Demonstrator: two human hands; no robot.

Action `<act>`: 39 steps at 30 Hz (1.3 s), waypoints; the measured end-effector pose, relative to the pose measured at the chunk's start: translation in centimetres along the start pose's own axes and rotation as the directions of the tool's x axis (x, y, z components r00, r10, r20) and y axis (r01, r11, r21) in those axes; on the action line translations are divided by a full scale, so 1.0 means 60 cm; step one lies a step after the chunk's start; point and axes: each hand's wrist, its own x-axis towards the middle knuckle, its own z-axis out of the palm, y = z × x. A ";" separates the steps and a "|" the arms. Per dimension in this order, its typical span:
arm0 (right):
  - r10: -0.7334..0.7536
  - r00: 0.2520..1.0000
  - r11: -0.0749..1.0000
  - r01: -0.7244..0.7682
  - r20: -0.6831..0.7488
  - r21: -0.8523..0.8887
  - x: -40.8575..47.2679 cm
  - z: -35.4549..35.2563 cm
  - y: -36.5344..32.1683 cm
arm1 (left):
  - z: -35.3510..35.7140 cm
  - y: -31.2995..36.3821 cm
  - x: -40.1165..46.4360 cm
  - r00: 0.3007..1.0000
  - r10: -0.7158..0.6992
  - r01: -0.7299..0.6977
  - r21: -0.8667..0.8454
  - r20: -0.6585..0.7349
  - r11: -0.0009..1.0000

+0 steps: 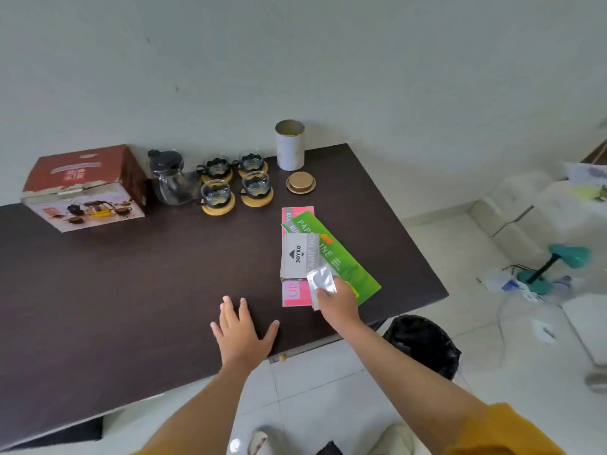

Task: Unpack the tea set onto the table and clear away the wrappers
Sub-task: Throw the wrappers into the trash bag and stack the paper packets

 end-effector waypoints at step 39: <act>0.803 0.588 0.595 -0.797 -0.093 0.098 0.120 -0.387 0.499 | 0.215 0.511 0.039 0.752 0.630 -0.659 0.243 0.193 0.712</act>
